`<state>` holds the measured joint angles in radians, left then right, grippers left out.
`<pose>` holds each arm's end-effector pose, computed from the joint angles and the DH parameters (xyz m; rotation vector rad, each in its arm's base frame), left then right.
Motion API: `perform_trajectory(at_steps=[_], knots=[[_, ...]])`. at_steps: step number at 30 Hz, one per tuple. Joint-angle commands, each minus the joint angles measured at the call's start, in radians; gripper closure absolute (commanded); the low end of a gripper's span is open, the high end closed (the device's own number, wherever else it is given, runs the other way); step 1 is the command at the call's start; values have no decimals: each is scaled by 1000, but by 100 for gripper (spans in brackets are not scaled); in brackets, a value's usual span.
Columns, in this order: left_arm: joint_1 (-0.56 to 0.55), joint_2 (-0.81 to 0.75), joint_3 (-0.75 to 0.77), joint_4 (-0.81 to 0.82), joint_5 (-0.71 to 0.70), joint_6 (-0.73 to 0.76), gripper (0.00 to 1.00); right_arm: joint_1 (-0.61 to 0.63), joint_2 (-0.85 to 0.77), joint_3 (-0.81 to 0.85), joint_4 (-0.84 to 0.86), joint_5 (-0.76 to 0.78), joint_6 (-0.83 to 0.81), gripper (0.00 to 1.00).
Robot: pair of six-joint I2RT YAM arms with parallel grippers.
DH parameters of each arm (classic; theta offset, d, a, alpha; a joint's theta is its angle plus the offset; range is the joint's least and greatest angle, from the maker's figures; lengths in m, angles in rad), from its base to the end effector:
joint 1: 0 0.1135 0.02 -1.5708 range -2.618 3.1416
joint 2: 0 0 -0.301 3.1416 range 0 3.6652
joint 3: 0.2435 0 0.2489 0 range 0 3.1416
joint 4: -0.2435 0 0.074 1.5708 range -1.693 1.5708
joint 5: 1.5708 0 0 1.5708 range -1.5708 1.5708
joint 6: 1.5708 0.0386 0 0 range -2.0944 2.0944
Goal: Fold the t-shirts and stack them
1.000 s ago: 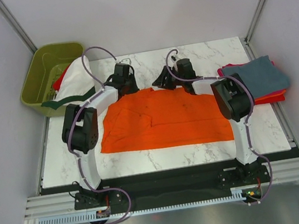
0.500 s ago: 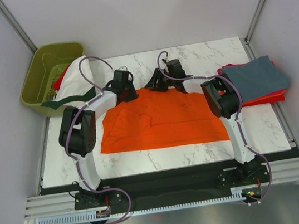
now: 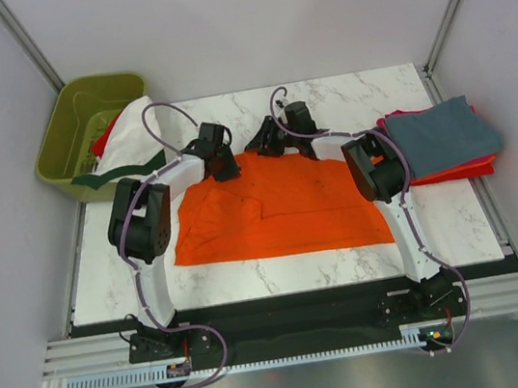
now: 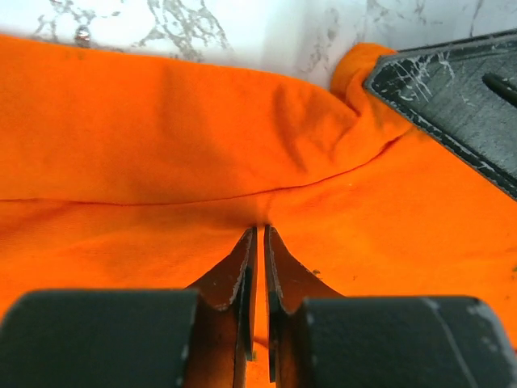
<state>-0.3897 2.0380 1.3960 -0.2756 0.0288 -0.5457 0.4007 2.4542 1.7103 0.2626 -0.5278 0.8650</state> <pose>0.4190 -0.1733 0.1963 -0.1855 2.5323 -0.4204 0.5137 0.2387 0.1354 0.1573 2.2475 1.2812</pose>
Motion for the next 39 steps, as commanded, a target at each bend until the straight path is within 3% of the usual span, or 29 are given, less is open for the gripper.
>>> perform_trajectory(at_steps=[1,6,9,10,15,21,27,30,32,39], knots=[[12,-4,40,-10,8,-33,87,7,13,6,56,-46,42,53],[12,-50,-4,19,-15,-39,87,-3,3,31,89,-55,43,63],[12,-91,-43,53,-26,-43,87,-14,5,57,119,-99,63,79],[12,-116,-51,61,-61,-43,87,-16,2,51,135,-110,77,89],[12,-222,-159,150,-131,-69,86,-22,-75,-35,210,-135,40,94],[14,-321,-238,177,-245,-76,84,-20,-150,-133,191,-196,-59,91],[51,-296,-207,147,-259,-77,80,-19,-227,-210,124,-265,-194,87],[84,-260,-170,116,-245,-73,71,-14,-238,-241,121,-302,-222,85],[98,-242,-155,113,-233,-59,59,-11,-247,-265,119,-327,-239,83],[117,-147,-63,52,-224,-28,49,16,-273,-305,40,-333,-327,57]])
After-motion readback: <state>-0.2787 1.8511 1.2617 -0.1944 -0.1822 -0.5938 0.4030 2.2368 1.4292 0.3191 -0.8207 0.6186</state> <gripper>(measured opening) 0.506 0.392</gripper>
